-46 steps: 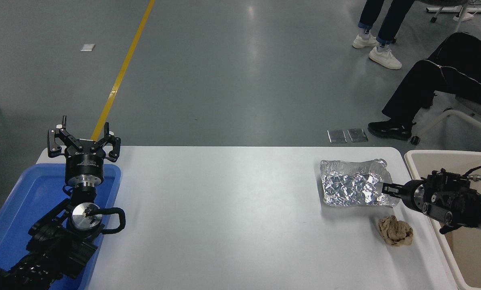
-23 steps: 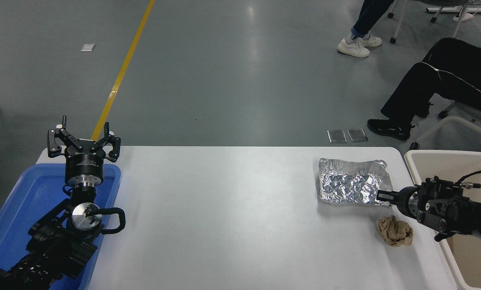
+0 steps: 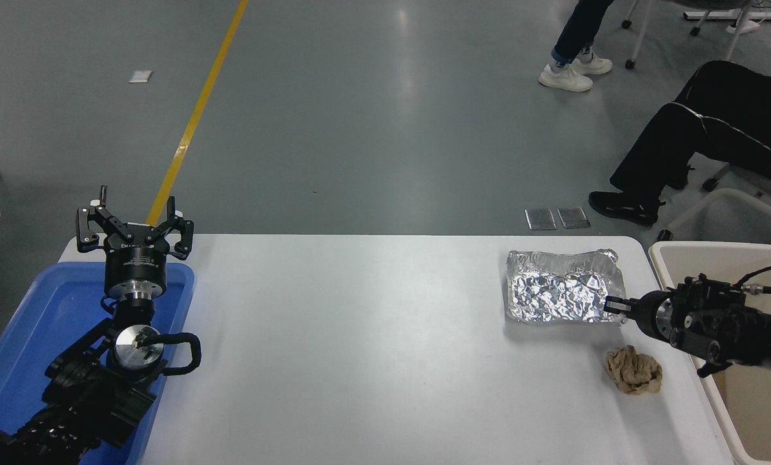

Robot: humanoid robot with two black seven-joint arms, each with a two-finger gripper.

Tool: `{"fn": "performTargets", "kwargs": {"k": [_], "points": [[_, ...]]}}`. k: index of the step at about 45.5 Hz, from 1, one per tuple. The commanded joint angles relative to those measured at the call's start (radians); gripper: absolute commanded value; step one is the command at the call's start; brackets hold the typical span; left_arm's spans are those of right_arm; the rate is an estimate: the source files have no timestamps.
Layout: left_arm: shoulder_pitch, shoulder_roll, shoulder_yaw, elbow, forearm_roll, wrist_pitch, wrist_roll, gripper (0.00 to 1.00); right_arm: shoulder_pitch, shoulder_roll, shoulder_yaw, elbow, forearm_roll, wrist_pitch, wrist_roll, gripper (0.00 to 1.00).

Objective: Pick up foil plate and place in dustbin

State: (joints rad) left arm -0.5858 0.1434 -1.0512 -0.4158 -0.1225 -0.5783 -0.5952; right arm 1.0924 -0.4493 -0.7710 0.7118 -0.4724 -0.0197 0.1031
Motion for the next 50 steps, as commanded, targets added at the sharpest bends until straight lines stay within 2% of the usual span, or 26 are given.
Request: {"fn": "performTargets", "kwargs": {"k": [1,12,28,35,41,50], "points": [[0.001,0.001,0.0,0.0,0.0,0.001,0.0,0.99,0.245,-0.129,-0.138,0.296,0.001,0.015,0.006,0.0],[0.0,0.001,0.0,0.0,0.0,0.0,0.0,0.99,0.59,-0.219,-0.335,0.618,-0.003,0.053,0.009,0.0],[0.0,-0.001,0.0,0.0,0.001,0.0,0.0,0.99,1.086,-0.276,-0.616,0.848,0.014,0.3,0.021,0.0],[0.0,-0.001,0.0,0.0,0.001,0.0,0.0,0.99,1.204,-0.279,-0.666,0.882,0.194,0.487,0.076,0.0],[0.0,-0.001,0.0,0.0,0.001,0.0,0.0,0.99,1.264,-0.273,-0.7,0.882,0.363,0.664,0.081,0.0],[0.0,-0.001,0.0,0.0,0.001,0.0,0.0,0.99,1.304,-0.275,-0.706,0.884,0.413,0.805,0.081,0.0]]}}
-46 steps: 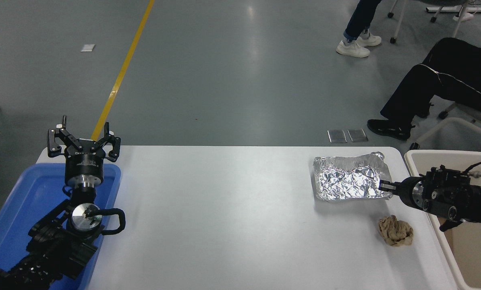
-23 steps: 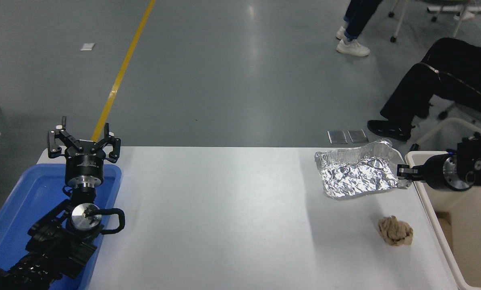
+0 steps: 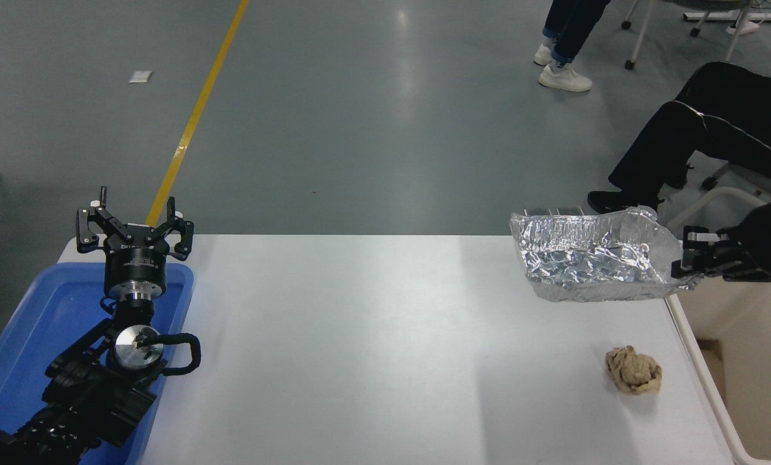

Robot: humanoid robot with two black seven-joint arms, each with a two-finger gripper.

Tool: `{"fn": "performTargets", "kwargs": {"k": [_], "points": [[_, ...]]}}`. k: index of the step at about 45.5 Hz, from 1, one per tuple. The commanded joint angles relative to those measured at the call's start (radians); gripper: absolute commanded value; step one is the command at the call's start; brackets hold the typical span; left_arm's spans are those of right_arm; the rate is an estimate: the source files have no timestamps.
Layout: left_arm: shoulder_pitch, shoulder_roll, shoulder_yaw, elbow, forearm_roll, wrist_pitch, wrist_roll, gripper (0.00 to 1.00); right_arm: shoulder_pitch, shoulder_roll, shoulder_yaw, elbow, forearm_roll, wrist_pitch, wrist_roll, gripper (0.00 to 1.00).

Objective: Pick up foil plate and place in dustbin

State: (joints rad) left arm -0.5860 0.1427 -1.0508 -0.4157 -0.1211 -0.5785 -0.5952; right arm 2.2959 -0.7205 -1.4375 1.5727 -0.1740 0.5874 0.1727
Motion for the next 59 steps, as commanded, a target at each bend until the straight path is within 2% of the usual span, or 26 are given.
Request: {"fn": "performTargets", "kwargs": {"k": [1,14,24,31,39,51,53,59], "points": [[0.002,0.0,0.0,0.0,0.0,0.0,0.0,0.99,0.108,-0.003,-0.04,0.024,0.114,0.198,0.011,0.0],[0.002,0.001,0.0,0.0,0.0,0.0,0.0,0.99,0.177,-0.008,-0.038,0.035,0.113,0.198,0.01,0.0],[0.002,0.001,0.0,0.0,0.0,0.0,0.0,0.99,0.099,-0.01,-0.038,0.01,0.096,0.196,-0.002,0.0],[0.002,0.001,0.0,0.0,0.0,0.0,0.0,0.99,-0.082,-0.013,-0.027,-0.063,0.079,-0.01,-0.004,0.0],[0.002,0.001,0.0,0.0,0.0,0.0,0.0,0.99,-0.341,-0.013,0.032,-0.255,0.028,-0.19,-0.004,0.0],[0.002,0.001,0.0,0.0,0.0,0.0,0.0,0.99,-0.766,-0.013,0.192,-0.654,0.044,-0.259,-0.018,0.0],[0.0,0.0,0.0,0.0,0.0,0.0,0.0,0.99,-0.828,-0.013,0.218,-0.712,0.045,-0.273,-0.024,0.0],[0.0,0.0,0.0,0.0,0.0,0.0,0.0,0.99,-1.03,-0.004,0.31,-0.917,0.05,-0.331,-0.077,0.0]]}}
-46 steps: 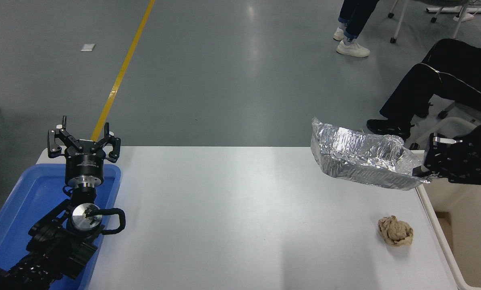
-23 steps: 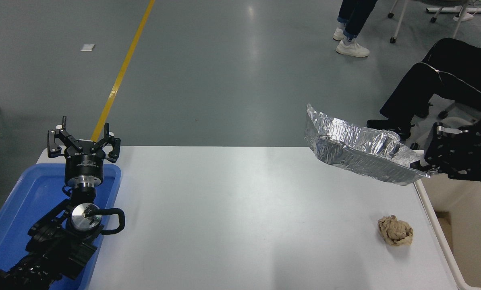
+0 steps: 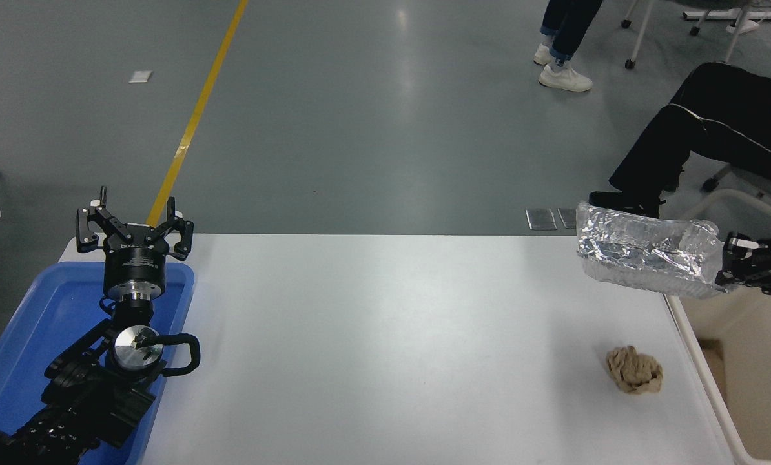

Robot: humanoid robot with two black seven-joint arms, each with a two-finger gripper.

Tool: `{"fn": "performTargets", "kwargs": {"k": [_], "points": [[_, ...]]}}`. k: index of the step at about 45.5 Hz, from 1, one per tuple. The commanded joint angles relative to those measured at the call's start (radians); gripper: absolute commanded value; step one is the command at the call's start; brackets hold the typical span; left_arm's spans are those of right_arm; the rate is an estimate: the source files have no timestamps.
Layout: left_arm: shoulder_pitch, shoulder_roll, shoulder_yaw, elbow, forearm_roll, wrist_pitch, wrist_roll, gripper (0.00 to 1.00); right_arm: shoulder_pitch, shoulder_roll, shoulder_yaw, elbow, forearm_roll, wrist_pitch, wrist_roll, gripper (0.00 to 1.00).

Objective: Pick up foil plate and place in dustbin

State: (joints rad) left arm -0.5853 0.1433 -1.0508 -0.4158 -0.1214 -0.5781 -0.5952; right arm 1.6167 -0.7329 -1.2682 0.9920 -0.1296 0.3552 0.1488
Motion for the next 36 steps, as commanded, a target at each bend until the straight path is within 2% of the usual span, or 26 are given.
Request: {"fn": "performTargets", "kwargs": {"k": [1,10,21,25,26,28,33,34,36], "points": [[-0.001,-0.001,0.0,0.0,0.0,0.0,0.0,0.99,-0.382,0.01,0.16,-0.367,0.008,-0.11,-0.063,0.0],[-0.001,-0.002,0.0,-0.001,0.0,0.0,0.0,0.99,-0.65,0.061,0.398,-0.572,0.027,-0.185,-0.144,0.0],[-0.001,-0.002,0.0,0.0,0.0,0.0,0.0,0.99,-0.804,0.109,0.504,-0.622,0.03,-0.254,-0.253,0.0],[-0.001,-0.001,0.0,0.0,0.0,0.0,0.0,0.99,-0.824,0.118,0.53,-0.622,0.048,-0.259,-0.256,0.0],[-0.001,-0.001,0.0,0.0,0.0,0.0,0.0,0.99,-0.825,0.118,0.543,-0.622,0.054,-0.26,-0.256,0.05],[-0.001,-0.001,0.0,0.0,0.0,0.0,0.0,0.99,-0.827,0.118,0.566,-0.621,0.068,-0.26,-0.256,0.23],[-0.001,-0.001,0.0,0.0,0.0,0.0,0.0,0.99,-0.825,0.113,0.607,-0.621,0.082,-0.262,-0.255,0.94],[-0.001,-0.001,0.0,0.0,0.0,0.0,0.0,0.99,-0.827,0.112,0.613,-0.619,0.085,-0.26,-0.256,1.0],[-0.001,-0.001,0.0,0.0,-0.001,0.0,0.0,0.99,-0.828,0.11,0.616,-0.619,0.085,-0.26,-0.256,1.0]]}}
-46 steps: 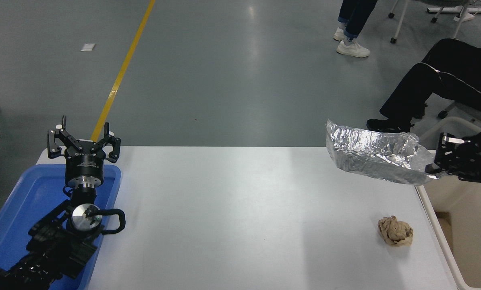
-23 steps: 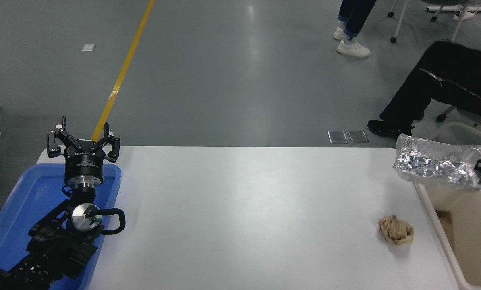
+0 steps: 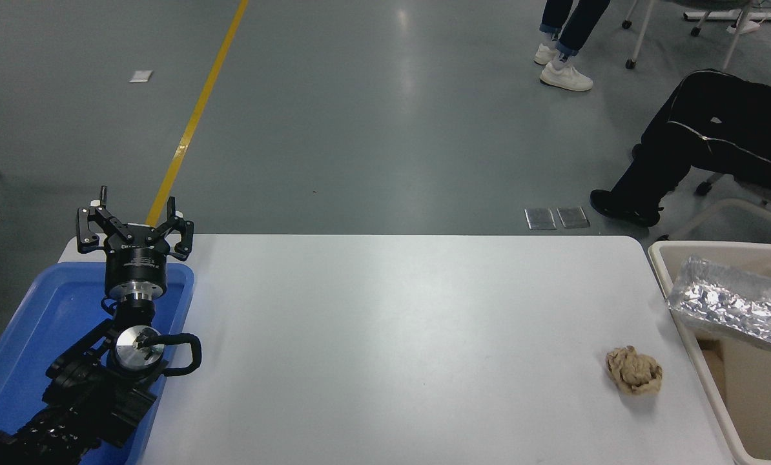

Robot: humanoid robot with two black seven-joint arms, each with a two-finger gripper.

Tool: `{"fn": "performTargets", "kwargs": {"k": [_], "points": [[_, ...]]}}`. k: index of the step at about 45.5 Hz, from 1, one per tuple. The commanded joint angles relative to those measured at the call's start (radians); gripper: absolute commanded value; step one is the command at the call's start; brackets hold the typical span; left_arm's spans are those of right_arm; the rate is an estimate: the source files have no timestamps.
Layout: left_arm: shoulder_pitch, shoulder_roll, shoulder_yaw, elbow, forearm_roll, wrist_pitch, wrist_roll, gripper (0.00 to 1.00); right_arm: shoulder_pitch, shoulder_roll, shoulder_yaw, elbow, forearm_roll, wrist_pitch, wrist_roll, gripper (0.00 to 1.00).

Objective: Pick up foil plate and place in dustbin

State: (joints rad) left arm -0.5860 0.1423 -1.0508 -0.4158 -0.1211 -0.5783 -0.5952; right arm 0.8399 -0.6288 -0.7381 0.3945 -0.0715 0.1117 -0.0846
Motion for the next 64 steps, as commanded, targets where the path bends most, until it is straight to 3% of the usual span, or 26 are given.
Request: {"fn": "performTargets", "kwargs": {"k": [1,15,24,33,37,44,55,64], "points": [[0.0,0.0,0.0,0.0,-0.002,0.0,0.0,0.99,-0.053,0.006,0.086,-0.022,0.027,-0.017,-0.023,1.0],[0.002,0.002,-0.002,0.0,-0.002,0.002,0.0,0.99,0.004,-0.026,0.103,0.069,0.032,-0.015,-0.021,1.0],[0.002,0.002,-0.002,0.002,-0.002,0.002,0.0,0.99,0.206,-0.193,0.083,0.375,0.035,0.002,-0.021,1.0],[0.0,0.0,0.0,0.0,0.0,0.0,0.0,0.99,0.485,-0.244,-0.094,0.677,0.036,0.006,-0.021,1.0],[0.0,0.0,0.0,0.0,0.0,0.0,0.0,0.99,0.648,-0.212,-0.246,0.809,0.036,0.006,-0.02,1.0],[0.0,0.0,0.0,0.0,0.0,0.0,0.0,0.99,0.907,-0.06,-0.452,0.984,0.036,0.045,-0.02,1.0],[0.0,0.0,0.0,0.0,0.0,0.0,0.0,0.99,1.18,0.116,-0.497,1.07,0.039,0.391,-0.018,1.0],[0.0,0.0,0.0,0.0,0.0,0.0,0.0,0.99,1.361,0.178,-0.491,1.143,0.196,0.479,-0.018,1.0]]}}
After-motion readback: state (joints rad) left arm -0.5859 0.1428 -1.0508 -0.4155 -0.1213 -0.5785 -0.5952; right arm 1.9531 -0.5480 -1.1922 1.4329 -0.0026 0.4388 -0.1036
